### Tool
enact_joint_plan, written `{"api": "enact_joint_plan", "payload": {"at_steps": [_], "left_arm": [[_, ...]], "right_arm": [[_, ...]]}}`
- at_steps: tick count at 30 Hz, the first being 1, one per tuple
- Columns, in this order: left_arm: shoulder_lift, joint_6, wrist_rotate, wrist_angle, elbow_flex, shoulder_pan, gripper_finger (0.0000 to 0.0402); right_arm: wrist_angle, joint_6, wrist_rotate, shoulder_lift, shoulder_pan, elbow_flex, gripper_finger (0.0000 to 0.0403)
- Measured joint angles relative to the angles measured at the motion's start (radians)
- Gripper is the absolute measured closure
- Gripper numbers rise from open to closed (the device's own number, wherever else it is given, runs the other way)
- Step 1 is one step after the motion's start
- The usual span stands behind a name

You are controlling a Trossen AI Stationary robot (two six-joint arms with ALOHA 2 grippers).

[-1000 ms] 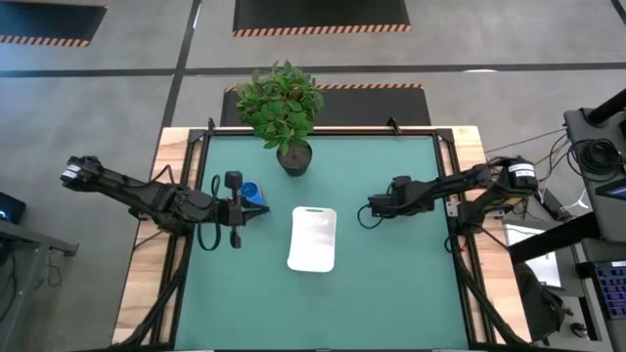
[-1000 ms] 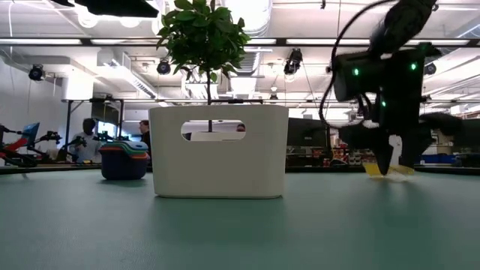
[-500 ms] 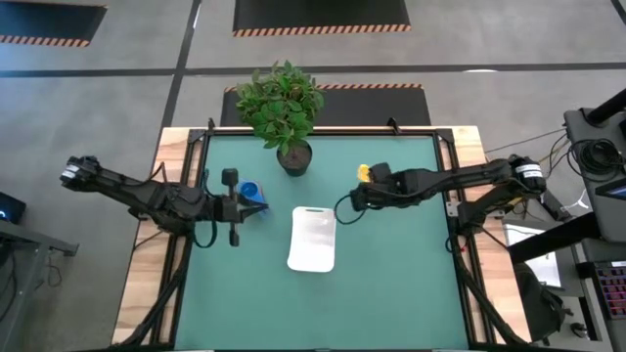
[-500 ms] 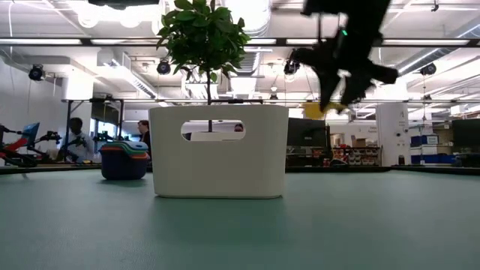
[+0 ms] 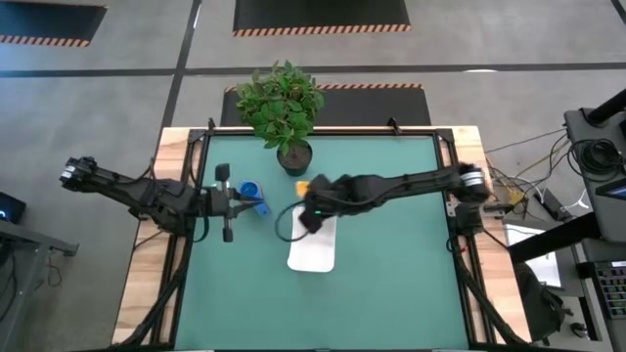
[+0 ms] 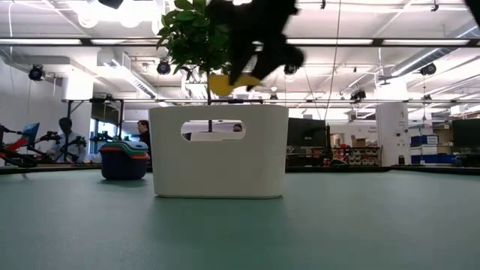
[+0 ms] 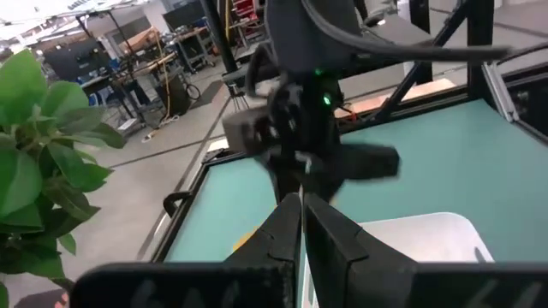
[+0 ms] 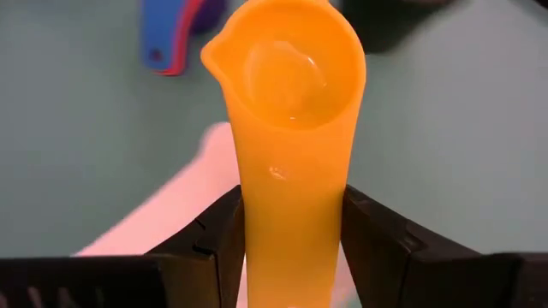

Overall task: Nest measuring cups in basket
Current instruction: Stack the yellow measuring cup on top of the blue measuring cup

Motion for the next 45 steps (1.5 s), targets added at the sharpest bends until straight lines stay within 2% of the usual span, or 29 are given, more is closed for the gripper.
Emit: {"api": "enact_joint_plan", "payload": {"at_steps": [9,17,25,29,36,45], "left_arm": [[-0.041,-0.066,0.024,0.007,-0.002,0.000,0.0402],[-0.090,-0.067,0.055,0.011,-0.024,-0.007,0.0402],[-0.160,-0.067,0.054,0.034,-0.061,-0.006,0.0402],[-0.191,-0.067,0.054,0.041,-0.071,-0.006,0.0402],[-0.207,-0.067,0.054,0.046,-0.075,-0.006,0.0402],[-0.206,-0.067,0.053,0.041,-0.076,-0.006,0.0402]], "right_arm": [[-0.050,-0.169,-0.074,0.275,-0.030,0.376,0.0251],[-0.066,-0.274,-0.081,0.440,-0.064,0.611,0.0251],[-0.006,-0.346,-0.081,0.488,-0.090,0.616,0.0251],[0.090,-0.412,-0.082,0.514,-0.090,0.616,0.0251],[0.264,-0.474,-0.082,0.563,-0.092,0.616,0.0251],[0.338,-0.473,-0.073,0.609,-0.114,0.615,0.0251]]}}
